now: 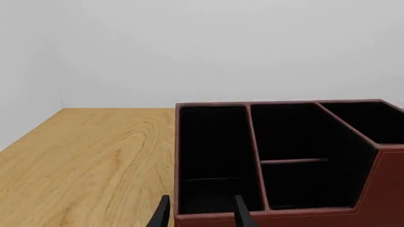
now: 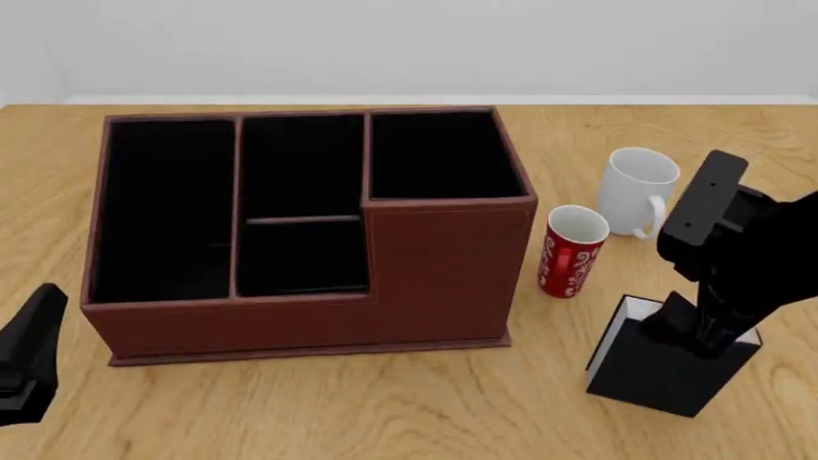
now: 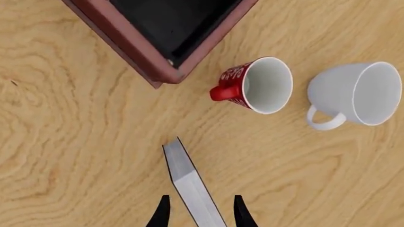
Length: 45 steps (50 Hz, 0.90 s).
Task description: Pick up the book and place it in the right compartment of the caddy.
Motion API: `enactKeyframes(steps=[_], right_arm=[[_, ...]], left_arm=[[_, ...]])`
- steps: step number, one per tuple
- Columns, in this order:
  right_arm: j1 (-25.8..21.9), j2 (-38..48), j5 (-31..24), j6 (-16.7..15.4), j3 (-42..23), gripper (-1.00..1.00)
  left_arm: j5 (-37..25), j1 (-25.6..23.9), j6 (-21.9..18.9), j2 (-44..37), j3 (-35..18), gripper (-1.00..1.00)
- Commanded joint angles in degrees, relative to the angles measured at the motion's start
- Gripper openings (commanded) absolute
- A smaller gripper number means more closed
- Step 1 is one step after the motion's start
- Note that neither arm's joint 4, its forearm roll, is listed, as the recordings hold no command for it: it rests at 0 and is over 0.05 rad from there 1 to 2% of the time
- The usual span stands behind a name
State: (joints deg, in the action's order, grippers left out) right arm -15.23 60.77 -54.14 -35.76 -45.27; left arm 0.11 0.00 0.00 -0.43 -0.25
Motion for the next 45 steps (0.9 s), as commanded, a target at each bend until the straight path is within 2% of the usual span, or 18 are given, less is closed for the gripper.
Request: enactKeyframes(steps=[1,4,6,7,9,10,12,13,14,22,25,26,28,29,31,32,33,45], right_arm=[[-0.29,1.38,1.48,0.65,0.85,1.00],[-1.53,1.49,2.05,2.01,1.66,1.00],[-1.16,1.56,2.59,1.66,2.14,1.00],[-2.38,1.42,2.43,3.28,2.03,1.00],[-1.33,1.70,3.14,2.04,3.11,1.00],[-2.79,1.58,2.86,4.27,2.66,1.00],[-1.53,1.87,3.58,2.69,3.57,1.00],[-2.62,1.78,3.36,4.12,3.51,1.00],[-1.99,1.92,3.58,3.24,3.84,1.00],[-2.03,2.57,4.68,4.25,5.21,1.00],[-1.42,2.69,4.78,3.90,5.41,1.00],[-0.11,2.94,4.95,2.14,5.98,1.00],[-0.59,2.90,4.58,3.46,5.11,1.00],[0.83,3.08,4.74,1.20,5.84,1.00],[0.02,3.02,4.45,2.74,5.07,1.00],[1.16,3.25,4.73,1.05,5.70,1.00],[0.75,3.29,4.69,1.86,5.49,1.00],[3.09,4.85,5.12,-0.38,7.70,1.00]], left_arm=[[0.00,0.00,0.00,0.00,0.00,1.00],[0.00,0.00,0.00,0.00,0.00,1.00],[0.00,0.00,0.00,0.00,0.00,1.00],[0.00,0.00,0.00,0.00,0.00,1.00],[0.00,0.00,0.00,0.00,0.00,1.00],[0.00,0.00,0.00,0.00,0.00,1.00],[0.00,0.00,0.00,0.00,0.00,1.00],[0.00,0.00,0.00,0.00,0.00,1.00],[0.00,0.00,0.00,0.00,0.00,1.00],[0.00,0.00,0.00,0.00,0.00,1.00],[0.00,0.00,0.00,0.00,0.00,1.00],[0.00,0.00,0.00,0.00,0.00,1.00],[0.00,0.00,0.00,0.00,0.00,1.00],[0.00,0.00,0.00,0.00,0.00,1.00],[0.00,0.00,0.00,0.00,0.00,1.00],[0.00,0.00,0.00,0.00,0.00,1.00],[0.00,0.00,0.00,0.00,0.00,1.00],[0.00,0.00,0.00,0.00,0.00,1.00]])
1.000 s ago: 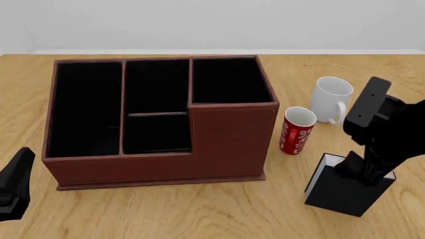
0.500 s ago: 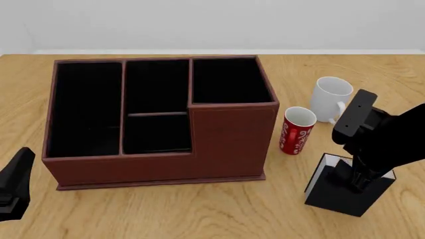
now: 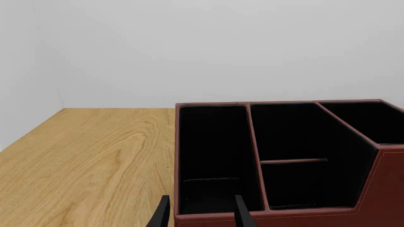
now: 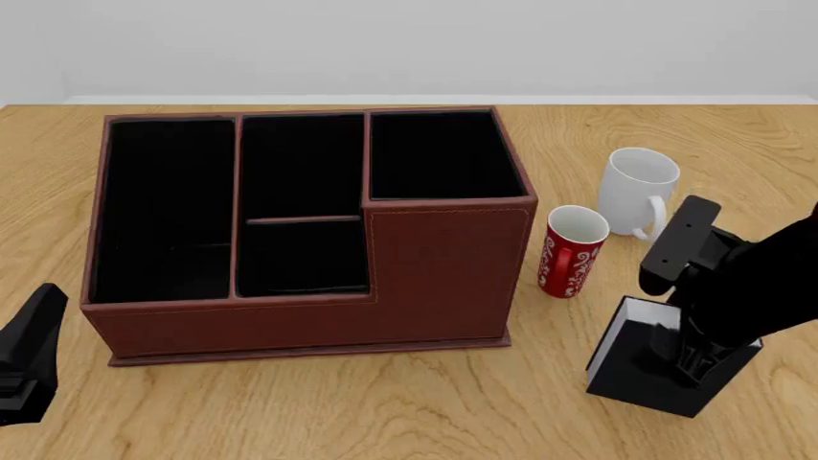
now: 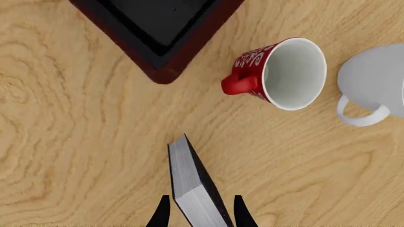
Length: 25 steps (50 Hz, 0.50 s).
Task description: Pick up the book and place it in the right compartment of the caddy.
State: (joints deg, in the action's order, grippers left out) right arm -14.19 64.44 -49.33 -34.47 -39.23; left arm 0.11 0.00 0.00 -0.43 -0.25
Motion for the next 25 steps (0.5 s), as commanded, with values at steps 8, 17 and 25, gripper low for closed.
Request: enactKeyframes(steps=[8,17,25], right_arm=[[2.91,1.66,0.92,-1.89,2.07,-1.00],[1.11,-0.61,-3.11,-0.60,-0.97,-1.00],[-2.31,-5.03,-7.89,3.91,-1.56,-1.00]], left_arm=[[0.00,0.00,0.00,0.00,0.00,1.00],[0.00,0.00,0.00,0.00,0.00,1.00],[0.00,0.00,0.00,0.00,0.00,1.00]])
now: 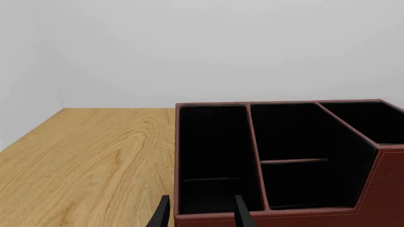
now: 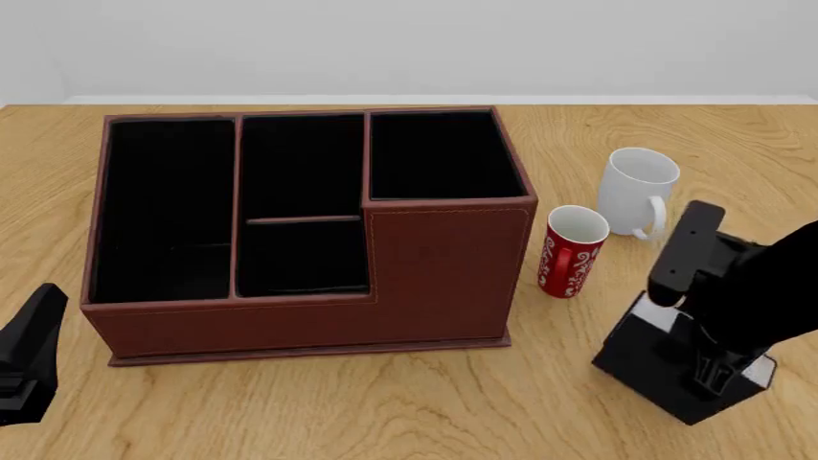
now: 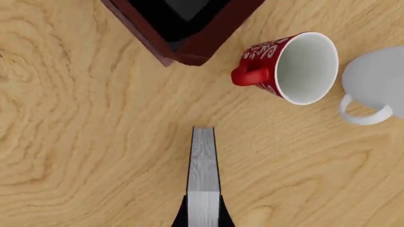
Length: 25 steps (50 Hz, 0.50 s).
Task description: Pick up the book and place it in the right compartment of the caddy.
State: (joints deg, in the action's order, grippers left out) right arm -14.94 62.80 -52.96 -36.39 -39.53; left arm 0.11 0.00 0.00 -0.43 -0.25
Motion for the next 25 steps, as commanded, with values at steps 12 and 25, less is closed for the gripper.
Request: enactKeyframes(steps=[12,25], right_arm=[[-5.40,-7.71,-8.98,16.25,-4.34,-1.00],[-9.42,-10.95,-15.37,25.21,-11.01,-1.00]], left_arm=[[0.00,0.00,0.00,0.00,0.00,1.00],[0.00,0.00,0.00,0.00,0.00,1.00]])
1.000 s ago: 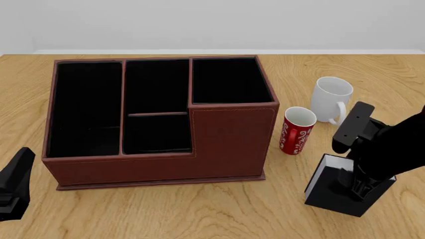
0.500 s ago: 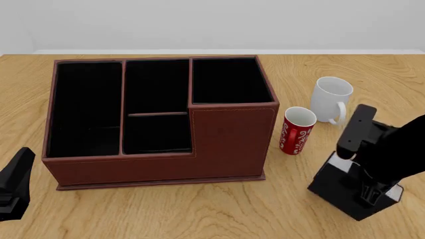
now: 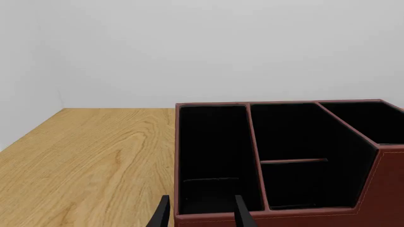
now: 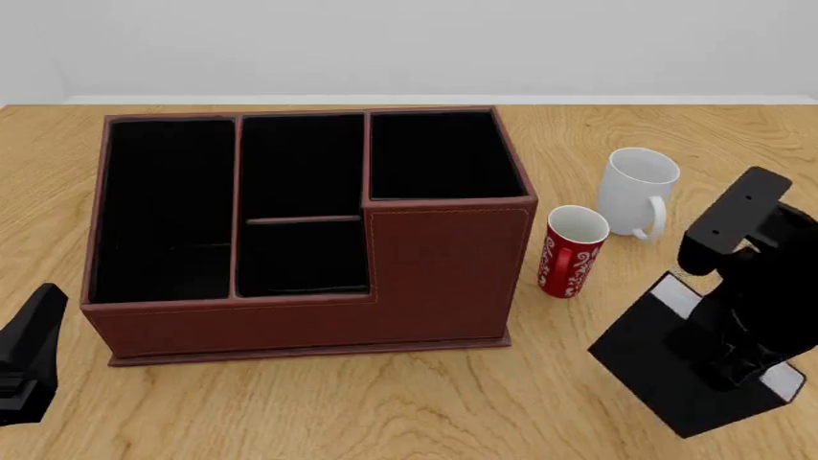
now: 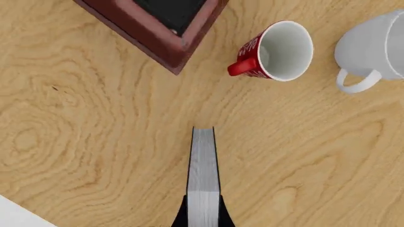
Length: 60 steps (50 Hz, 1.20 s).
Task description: Pick up the book and place it in the right compartment of the caddy.
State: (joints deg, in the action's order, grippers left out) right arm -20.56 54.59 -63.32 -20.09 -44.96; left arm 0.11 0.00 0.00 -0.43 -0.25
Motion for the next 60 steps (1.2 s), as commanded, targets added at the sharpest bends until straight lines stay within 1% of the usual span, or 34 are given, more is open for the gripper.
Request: enactKeyframes(steps=[1,2,3,7,10,11,13,15,16,18,19,20,21,22,23,26,27,29,30,34,37,41,46,48,49,51,52,53,54,56,57,58,59,60], right_arm=[[-4.53,-2.79,-5.51,9.75,-6.18,-1.00],[-5.47,-2.78,-6.16,11.07,-7.32,-1.00],[-7.67,-3.06,-6.50,13.55,-7.99,-1.00],[-8.81,-2.19,-6.55,14.79,-8.98,-1.00],[-7.98,-1.39,-6.57,14.39,-9.79,-1.00],[-11.00,-1.82,-6.58,17.28,-10.39,-1.00],[-7.91,-0.55,-6.58,14.14,-11.70,-1.00],[-8.21,-0.14,-6.58,14.01,-12.35,-1.00],[-7.28,0.26,-6.58,12.81,-12.47,-1.00],[-6.95,0.84,-6.58,12.34,-13.64,-1.00],[-5.12,1.26,-6.58,9.65,-13.20,-1.00],[-5.72,1.34,-6.58,10.76,-13.99,-1.00],[-5.40,1.54,-6.58,10.45,-14.27,-1.00],[-4.41,1.72,-6.58,8.91,-13.80,-1.00],[-4.50,1.79,-6.58,9.33,-14.25,-1.00],[-3.56,2.17,-6.58,8.10,-14.90,-1.00],[-2.28,2.34,-6.58,6.38,-14.79,-1.00],[-2.48,2.51,-6.58,6.69,-15.38,-1.00],[-1.71,2.62,-6.58,5.42,-15.24,-1.00],[-0.62,3.24,-6.58,3.80,-17.26,-1.00],[0.05,3.58,-6.58,3.58,-19.94,-1.00],[0.92,3.49,-6.58,1.83,-20.80,-1.00],[3.05,3.83,-6.58,-1.03,-23.39,-1.00],[4.37,3.91,-6.58,-3.08,-24.19,-1.00],[4.31,4.11,-6.58,-2.67,-25.55,-1.00],[4.99,4.14,-6.58,-4.32,-25.59,-1.00],[4.54,4.25,-6.58,-3.87,-26.23,-1.00],[5.29,4.20,-6.58,-5.38,-26.47,-1.00],[4.75,4.42,-6.58,-4.62,-27.35,-1.00],[4.44,4.39,-6.58,-4.96,-27.29,-1.00],[5.08,4.60,-6.58,-6.00,-28.41,-1.00],[4.63,4.81,-6.58,-5.79,-29.42,-1.00],[5.28,4.77,-6.58,-7.21,-28.91,-1.00],[5.24,5.03,-6.58,-7.10,-29.99,-1.00]], left_arm=[[0.00,0.00,0.00,0.00,0.00,1.00],[0.00,0.00,0.00,0.00,0.00,1.00],[0.00,0.00,0.00,0.00,0.00,1.00],[0.00,0.00,0.00,0.00,0.00,1.00],[0.00,0.00,0.00,0.00,0.00,1.00],[0.00,0.00,0.00,0.00,0.00,1.00],[0.00,0.00,0.00,0.00,0.00,1.00],[0.00,0.00,0.00,0.00,0.00,1.00],[0.00,0.00,0.00,0.00,0.00,1.00],[0.00,0.00,0.00,0.00,0.00,1.00],[0.00,0.00,0.00,0.00,0.00,1.00],[0.00,0.00,0.00,0.00,0.00,1.00],[0.00,0.00,0.00,0.00,0.00,1.00],[0.00,0.00,0.00,0.00,0.00,1.00],[0.00,0.00,0.00,0.00,0.00,1.00],[0.00,0.00,0.00,0.00,0.00,1.00],[0.00,0.00,0.00,0.00,0.00,1.00],[0.00,0.00,0.00,0.00,0.00,1.00],[0.00,0.00,0.00,0.00,0.00,1.00],[0.00,0.00,0.00,0.00,0.00,1.00],[0.00,0.00,0.00,0.00,0.00,1.00],[0.00,0.00,0.00,0.00,0.00,1.00],[0.00,0.00,0.00,0.00,0.00,1.00],[0.00,0.00,0.00,0.00,0.00,1.00],[0.00,0.00,0.00,0.00,0.00,1.00],[0.00,0.00,0.00,0.00,0.00,1.00],[0.00,0.00,0.00,0.00,0.00,1.00],[0.00,0.00,0.00,0.00,0.00,1.00],[0.00,0.00,0.00,0.00,0.00,1.00],[0.00,0.00,0.00,0.00,0.00,1.00],[0.00,0.00,0.00,0.00,0.00,1.00],[0.00,0.00,0.00,0.00,0.00,1.00],[0.00,0.00,0.00,0.00,0.00,1.00],[0.00,0.00,0.00,0.00,0.00,1.00]])
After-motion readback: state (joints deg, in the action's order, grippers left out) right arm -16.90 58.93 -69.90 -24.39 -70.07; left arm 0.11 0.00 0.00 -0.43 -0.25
